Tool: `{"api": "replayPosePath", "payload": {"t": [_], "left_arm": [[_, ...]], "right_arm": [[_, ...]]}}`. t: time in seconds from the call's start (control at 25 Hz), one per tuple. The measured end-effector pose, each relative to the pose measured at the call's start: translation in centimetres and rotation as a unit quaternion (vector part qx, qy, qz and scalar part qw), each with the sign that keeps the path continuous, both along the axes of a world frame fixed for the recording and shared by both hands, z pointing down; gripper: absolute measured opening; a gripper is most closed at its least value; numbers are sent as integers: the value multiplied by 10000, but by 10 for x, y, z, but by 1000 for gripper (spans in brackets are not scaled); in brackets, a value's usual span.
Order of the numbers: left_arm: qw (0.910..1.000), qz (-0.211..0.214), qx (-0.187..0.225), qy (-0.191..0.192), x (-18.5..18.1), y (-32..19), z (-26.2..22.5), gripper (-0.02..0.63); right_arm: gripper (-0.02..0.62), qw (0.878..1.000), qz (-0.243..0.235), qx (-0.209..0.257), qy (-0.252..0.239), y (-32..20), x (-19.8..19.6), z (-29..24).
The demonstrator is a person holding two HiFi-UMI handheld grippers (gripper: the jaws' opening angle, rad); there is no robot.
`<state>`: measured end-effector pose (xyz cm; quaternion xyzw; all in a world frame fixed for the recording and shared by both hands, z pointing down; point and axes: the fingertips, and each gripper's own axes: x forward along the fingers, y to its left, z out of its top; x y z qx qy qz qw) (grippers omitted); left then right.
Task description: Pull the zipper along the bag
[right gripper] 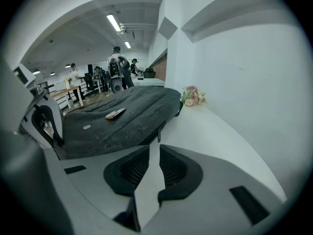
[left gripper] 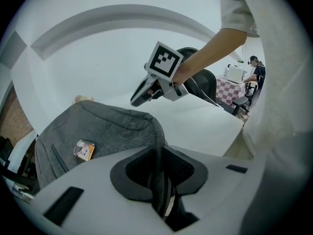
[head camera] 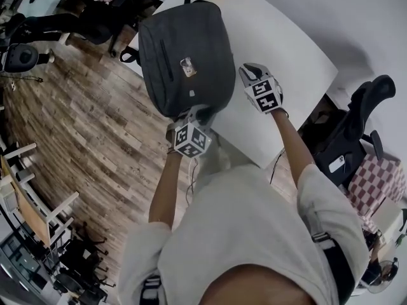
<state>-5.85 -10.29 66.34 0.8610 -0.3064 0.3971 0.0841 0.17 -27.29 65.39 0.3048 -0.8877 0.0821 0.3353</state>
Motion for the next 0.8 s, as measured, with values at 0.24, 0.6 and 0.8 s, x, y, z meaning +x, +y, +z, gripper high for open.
{"api": "replayPosePath", "payload": {"t": [0.24,0.6,0.8], "left_arm": [[9999,-40,40,150,-1,0,-8,77],[9998,9,-13,192,0,0,-10,75],[9997,26,-58,215,1,1,-9,75]], "right_arm": [[189,9969,-448,177,622,-19,-9,29],[267,9839,-1305,300,1186,-40,-31,51],[261,9763,-1689,476,1265,-46,-45,53]]}}
